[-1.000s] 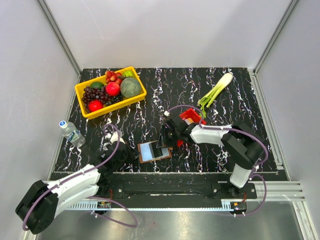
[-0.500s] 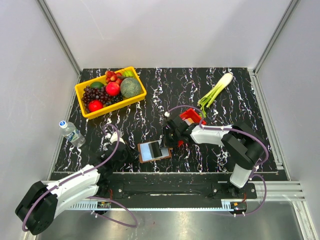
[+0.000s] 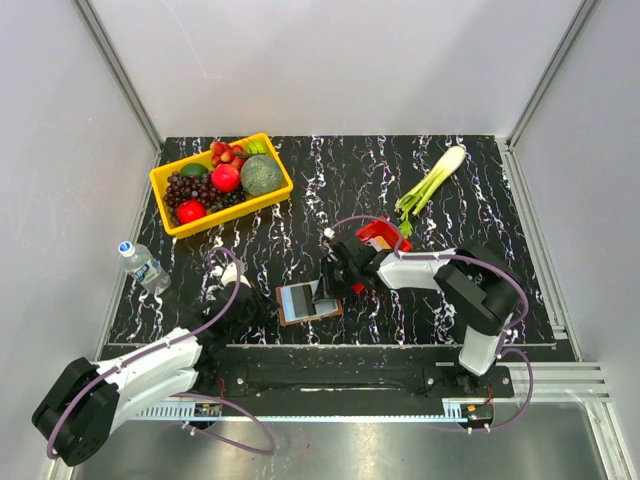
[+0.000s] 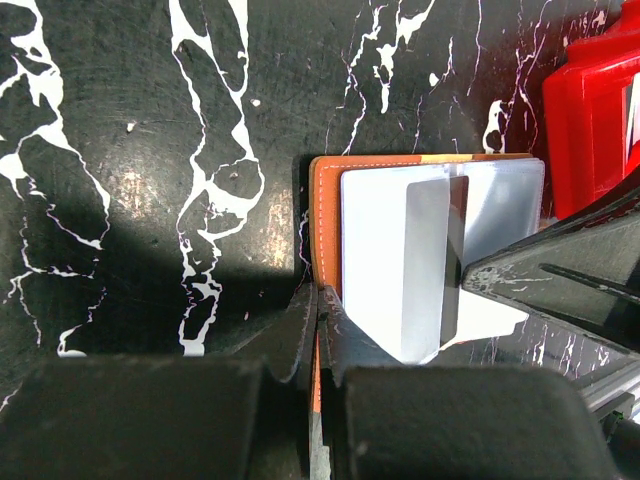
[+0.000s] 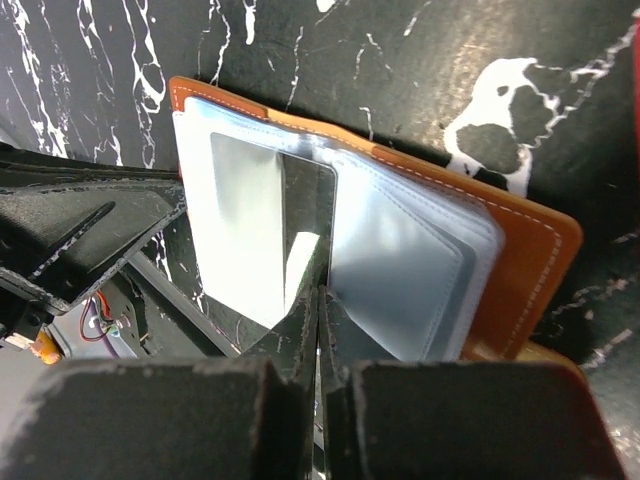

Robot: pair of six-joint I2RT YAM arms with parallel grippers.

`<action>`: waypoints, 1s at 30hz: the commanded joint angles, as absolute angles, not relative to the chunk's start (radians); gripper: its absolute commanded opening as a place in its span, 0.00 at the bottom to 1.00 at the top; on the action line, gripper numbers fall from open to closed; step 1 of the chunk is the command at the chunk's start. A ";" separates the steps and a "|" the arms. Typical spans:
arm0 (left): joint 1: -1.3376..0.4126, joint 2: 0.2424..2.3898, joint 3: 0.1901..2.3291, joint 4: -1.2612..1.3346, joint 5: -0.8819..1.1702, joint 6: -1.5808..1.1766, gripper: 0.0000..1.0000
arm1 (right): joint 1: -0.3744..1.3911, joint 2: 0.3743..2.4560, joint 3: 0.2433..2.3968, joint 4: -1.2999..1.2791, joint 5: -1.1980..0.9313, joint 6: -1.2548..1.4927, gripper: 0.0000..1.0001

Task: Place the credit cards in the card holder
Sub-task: Insert the credit card into the card holder.

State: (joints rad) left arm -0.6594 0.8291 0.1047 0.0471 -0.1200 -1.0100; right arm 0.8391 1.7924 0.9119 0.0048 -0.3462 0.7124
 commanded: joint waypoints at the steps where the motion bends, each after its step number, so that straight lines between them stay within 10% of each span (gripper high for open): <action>1: -0.658 0.833 0.118 0.072 -0.107 -0.996 0.00 | 0.864 1.818 0.936 0.069 -0.391 0.732 0.04; 30: -0.658 0.818 0.117 0.057 -0.115 -0.992 0.00 | 0.871 1.778 0.946 0.077 -0.275 0.709 0.14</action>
State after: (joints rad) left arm -0.6594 0.8280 0.1047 0.0467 -0.1169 -1.0100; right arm 0.8593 1.8431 0.9318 0.1040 -0.3664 0.7414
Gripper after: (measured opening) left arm 0.022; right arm 0.125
